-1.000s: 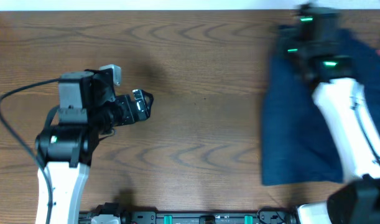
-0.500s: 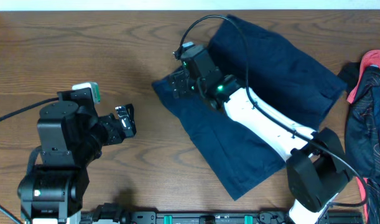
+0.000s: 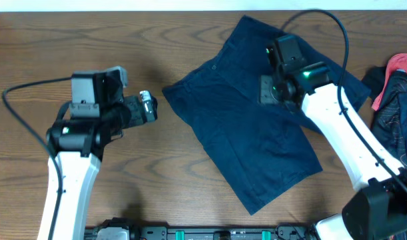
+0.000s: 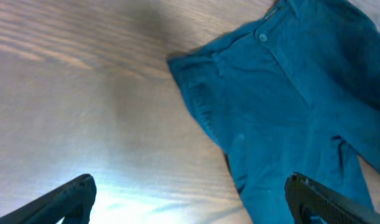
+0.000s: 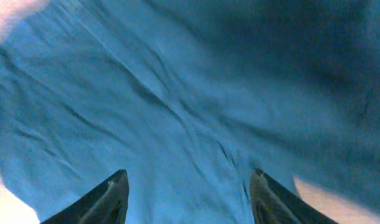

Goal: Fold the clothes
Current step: 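Drag the navy shorts leftward onto the table center with the right gripper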

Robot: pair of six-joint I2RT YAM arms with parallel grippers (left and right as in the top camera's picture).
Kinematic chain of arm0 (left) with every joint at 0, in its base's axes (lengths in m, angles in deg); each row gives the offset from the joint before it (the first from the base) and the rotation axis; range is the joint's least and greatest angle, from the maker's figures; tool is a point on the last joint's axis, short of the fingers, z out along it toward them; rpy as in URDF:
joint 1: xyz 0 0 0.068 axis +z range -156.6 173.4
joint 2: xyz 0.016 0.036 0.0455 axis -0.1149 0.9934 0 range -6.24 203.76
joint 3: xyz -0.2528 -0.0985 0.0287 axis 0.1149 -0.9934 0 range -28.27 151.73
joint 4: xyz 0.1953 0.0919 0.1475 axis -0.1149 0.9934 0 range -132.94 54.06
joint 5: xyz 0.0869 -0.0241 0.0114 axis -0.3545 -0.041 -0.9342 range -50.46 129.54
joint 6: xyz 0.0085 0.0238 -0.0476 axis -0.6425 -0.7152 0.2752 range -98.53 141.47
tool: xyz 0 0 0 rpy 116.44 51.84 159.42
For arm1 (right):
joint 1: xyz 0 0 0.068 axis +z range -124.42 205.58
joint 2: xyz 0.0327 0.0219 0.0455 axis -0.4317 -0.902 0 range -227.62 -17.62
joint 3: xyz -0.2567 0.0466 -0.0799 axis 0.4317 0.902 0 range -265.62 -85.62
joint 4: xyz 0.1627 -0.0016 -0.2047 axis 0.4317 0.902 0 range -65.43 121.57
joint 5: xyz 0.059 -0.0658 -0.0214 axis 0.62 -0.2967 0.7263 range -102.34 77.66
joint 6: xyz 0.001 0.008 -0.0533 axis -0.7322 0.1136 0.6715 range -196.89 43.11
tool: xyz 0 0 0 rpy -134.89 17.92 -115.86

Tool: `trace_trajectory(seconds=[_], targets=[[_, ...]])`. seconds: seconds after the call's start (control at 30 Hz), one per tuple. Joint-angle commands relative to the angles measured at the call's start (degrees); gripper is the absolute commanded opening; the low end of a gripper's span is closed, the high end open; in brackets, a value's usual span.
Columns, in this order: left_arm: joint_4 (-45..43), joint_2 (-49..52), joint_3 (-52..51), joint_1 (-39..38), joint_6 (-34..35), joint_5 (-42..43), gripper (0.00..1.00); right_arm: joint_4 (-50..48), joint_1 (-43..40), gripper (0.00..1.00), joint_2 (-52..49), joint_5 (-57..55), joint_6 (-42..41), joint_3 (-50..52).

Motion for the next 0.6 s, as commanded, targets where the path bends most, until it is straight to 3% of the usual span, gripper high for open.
trace_trajectory(seconds=[0.0, 0.17, 0.27, 0.47, 0.5, 0.57], targets=[[-2.01, 3.04, 1.16, -0.37, -1.22, 2.89, 0.97, 3.08, -2.05, 0.62, -2.25, 3.04, -1.9, 3.85], [-2.36, 6.49, 1.16, -0.66, -1.2, 5.29, 0.97, -0.68, -4.66, 0.61, -3.43, 1.66, -3.45, 13.97], [-2.56, 7.06, 1.16, -0.66, -1.2, 6.32, 0.97, -4.79, -6.8, 0.53, -3.96, -0.5, -6.54, 20.48], [-3.02, 7.08, 1.16, -0.68, -4.15, 6.29, 0.97, -12.94, -10.12, 0.48, -4.17, -0.35, -8.98, 30.4], [-3.02, 7.08, 1.16, -0.68, -4.66, 6.29, 0.98, -13.86, -10.21, 0.43, -4.17, -0.35, -8.98, 31.39], [-3.04, 7.08, 1.16, -0.68, -4.7, 6.27, 0.97, -14.99, -10.21, 0.21, -4.17, -0.39, -9.07, 32.83]])
